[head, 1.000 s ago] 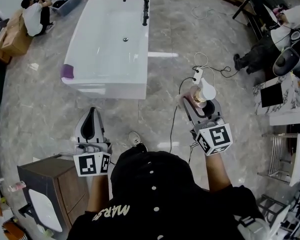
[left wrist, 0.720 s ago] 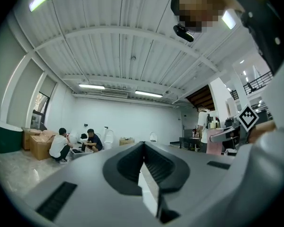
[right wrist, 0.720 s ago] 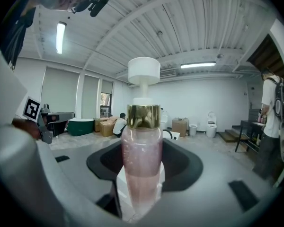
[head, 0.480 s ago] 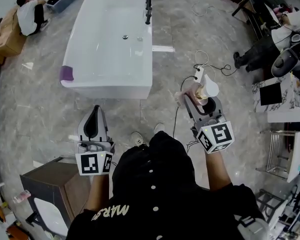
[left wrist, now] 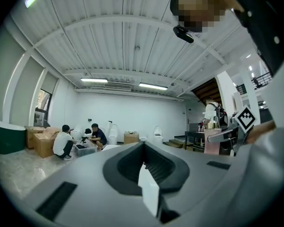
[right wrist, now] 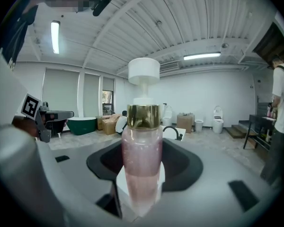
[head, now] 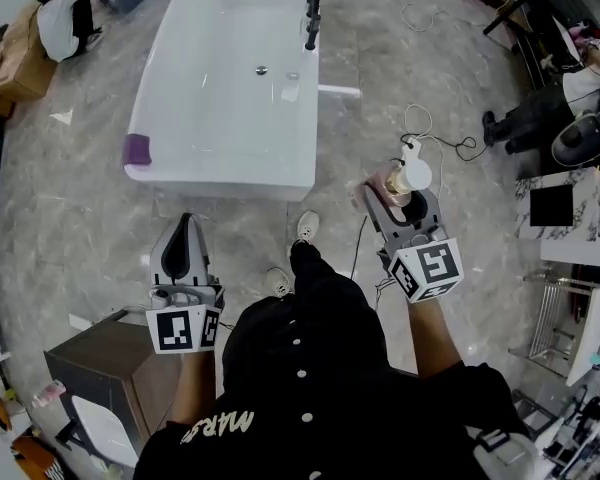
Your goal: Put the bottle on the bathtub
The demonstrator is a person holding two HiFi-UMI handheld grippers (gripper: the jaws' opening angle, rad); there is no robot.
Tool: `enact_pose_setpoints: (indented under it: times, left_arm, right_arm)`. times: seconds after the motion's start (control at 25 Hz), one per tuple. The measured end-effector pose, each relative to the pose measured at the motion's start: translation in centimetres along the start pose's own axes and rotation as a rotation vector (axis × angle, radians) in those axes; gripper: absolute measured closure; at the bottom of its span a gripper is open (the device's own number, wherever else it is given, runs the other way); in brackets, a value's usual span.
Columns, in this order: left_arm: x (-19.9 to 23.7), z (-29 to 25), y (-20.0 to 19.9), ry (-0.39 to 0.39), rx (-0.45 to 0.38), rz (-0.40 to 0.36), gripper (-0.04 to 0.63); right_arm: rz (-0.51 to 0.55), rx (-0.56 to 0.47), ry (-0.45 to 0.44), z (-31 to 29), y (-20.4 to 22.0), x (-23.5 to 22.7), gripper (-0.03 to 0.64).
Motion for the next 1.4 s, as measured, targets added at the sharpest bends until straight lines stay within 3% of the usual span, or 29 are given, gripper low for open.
enact_pose_setpoints:
  times: [0.48,0.76,1.08,1.4]
  left_arm:
    - [2.6,-12.5,-1.1,-0.034,0.038,-0.014,0.584]
    - [3.2,-15.5,-0.4,-0.073,0.073,0.023,0.584]
    - [6.2,-18.2,2.8,-0.014,0.161,0.051,0.584]
    - [8.7,-21.2,4.5,0.059,0.200,0.059,0.584]
  right_arm:
    - [0.015,0.014,-0.087,-12.8,0.3,-4.3,0.396]
    - [-0.001,0.077,-0.136,-17.8,3.0,-5.2,0.396]
    - [-0.032,0.158,-0.133,-24.2,9.0,-3.5,0.396]
    - [-0.031,0.233,-0.054,-30.0,16.4,-3.2,0.396]
Point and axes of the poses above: the fingertips, and each gripper's own axes: z backward along the fingers, x to its left, y out of its underside, the point moved 4 cm from there along z, backward along the fingers, and after that the axes turned 8 degrees about y, right-handed, at the moved point
